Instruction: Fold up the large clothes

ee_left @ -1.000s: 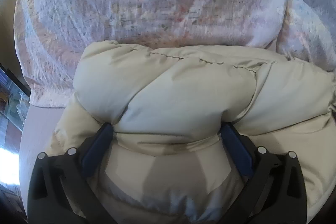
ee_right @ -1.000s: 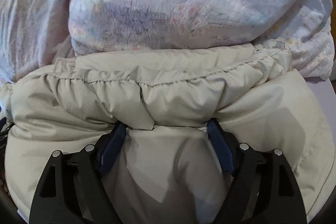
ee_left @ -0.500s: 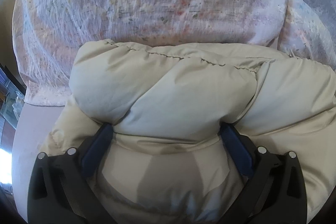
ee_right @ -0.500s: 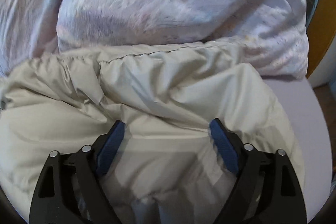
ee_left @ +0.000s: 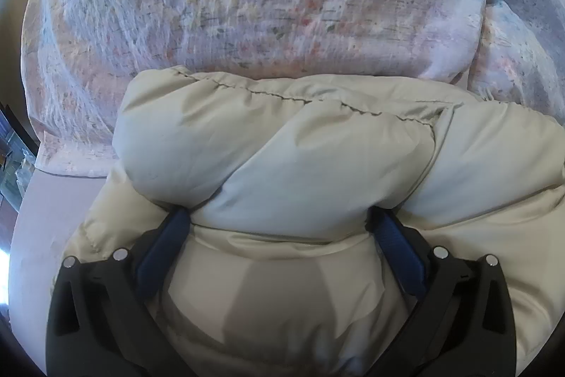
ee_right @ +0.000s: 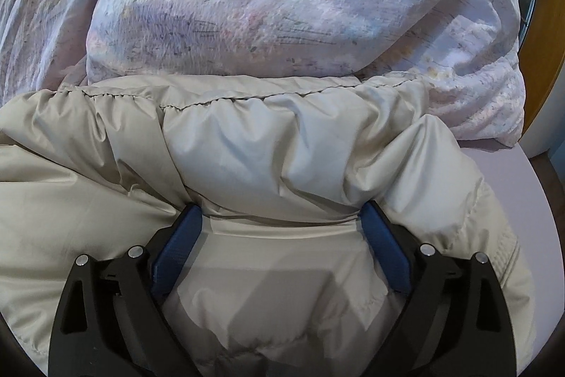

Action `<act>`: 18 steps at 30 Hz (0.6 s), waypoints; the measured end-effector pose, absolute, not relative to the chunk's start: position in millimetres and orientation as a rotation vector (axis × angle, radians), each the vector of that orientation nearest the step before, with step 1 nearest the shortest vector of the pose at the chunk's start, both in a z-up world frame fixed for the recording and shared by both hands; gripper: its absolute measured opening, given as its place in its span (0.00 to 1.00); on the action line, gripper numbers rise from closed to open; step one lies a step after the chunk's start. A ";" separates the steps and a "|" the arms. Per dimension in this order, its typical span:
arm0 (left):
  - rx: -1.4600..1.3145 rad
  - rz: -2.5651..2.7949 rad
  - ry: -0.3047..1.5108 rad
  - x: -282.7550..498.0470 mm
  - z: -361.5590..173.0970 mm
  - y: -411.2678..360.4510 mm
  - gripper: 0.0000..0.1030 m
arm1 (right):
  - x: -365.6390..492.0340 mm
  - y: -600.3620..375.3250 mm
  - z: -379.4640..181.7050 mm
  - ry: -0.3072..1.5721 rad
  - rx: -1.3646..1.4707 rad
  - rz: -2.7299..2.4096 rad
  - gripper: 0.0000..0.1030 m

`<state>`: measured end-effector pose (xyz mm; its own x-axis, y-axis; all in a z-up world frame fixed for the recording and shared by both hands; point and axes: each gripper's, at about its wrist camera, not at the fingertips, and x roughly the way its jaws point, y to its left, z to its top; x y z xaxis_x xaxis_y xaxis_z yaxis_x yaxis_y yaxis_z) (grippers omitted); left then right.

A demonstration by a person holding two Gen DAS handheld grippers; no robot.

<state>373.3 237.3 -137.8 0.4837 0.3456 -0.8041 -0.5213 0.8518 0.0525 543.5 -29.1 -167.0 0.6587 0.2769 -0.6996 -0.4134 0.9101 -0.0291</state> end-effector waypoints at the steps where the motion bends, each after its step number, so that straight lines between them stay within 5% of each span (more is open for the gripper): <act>1: -0.210 0.535 0.921 372.8 -139.7 237.3 0.98 | 543.5 -27.2 -170.4 0.755 -0.192 0.393 0.91; 18: -0.156 0.618 1.052 377.6 -133.0 223.4 0.98 | 562.6 -36.8 -139.6 0.934 -0.229 0.384 0.91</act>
<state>377.6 223.4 -133.0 0.3454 0.4012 -0.8484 -0.5455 0.8214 0.1663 562.6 -36.8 -139.6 0.5340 0.2215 -0.8160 -0.4171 0.9085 -0.0263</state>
